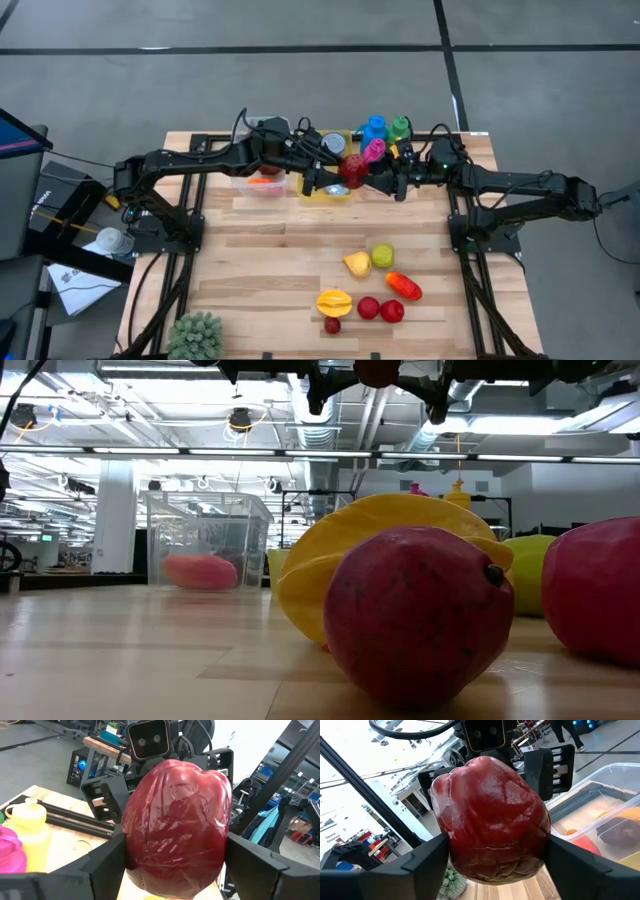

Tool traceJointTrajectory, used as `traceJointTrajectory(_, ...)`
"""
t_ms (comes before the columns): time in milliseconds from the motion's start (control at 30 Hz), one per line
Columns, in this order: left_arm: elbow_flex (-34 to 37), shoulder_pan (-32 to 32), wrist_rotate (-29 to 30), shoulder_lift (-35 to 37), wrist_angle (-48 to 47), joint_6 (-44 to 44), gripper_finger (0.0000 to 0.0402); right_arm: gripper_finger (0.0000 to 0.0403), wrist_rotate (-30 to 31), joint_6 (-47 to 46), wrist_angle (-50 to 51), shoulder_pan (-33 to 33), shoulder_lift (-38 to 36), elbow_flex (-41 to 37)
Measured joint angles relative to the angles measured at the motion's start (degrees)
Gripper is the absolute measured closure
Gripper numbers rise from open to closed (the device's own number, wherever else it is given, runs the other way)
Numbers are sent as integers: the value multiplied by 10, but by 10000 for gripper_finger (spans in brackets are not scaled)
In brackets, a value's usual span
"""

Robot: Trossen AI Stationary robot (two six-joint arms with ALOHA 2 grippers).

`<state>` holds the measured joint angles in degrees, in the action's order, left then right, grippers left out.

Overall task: Pick & Place Food Item
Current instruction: Put the red apple into the transparent container

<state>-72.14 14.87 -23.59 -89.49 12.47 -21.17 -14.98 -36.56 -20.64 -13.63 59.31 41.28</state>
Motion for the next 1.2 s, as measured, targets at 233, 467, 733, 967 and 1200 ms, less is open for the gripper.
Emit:
traceJointTrajectory(233,0,4,-2,3,-4,-2,116,25,-4,11,-1,-2,-1,0)
traceJointTrajectory(467,0,28,-1,40,-52,1,116,12,-4,12,37,-19,-23,1)
traceJointTrajectory(733,0,67,81,130,-277,101,116,22,-4,20,93,-31,-81,1)
traceJointTrajectory(967,0,94,285,208,-526,123,113,22,-2,21,130,-31,-104,1)
traceJointTrajectory(1200,0,113,390,231,-647,103,111,22,-2,27,139,-31,-92,1)
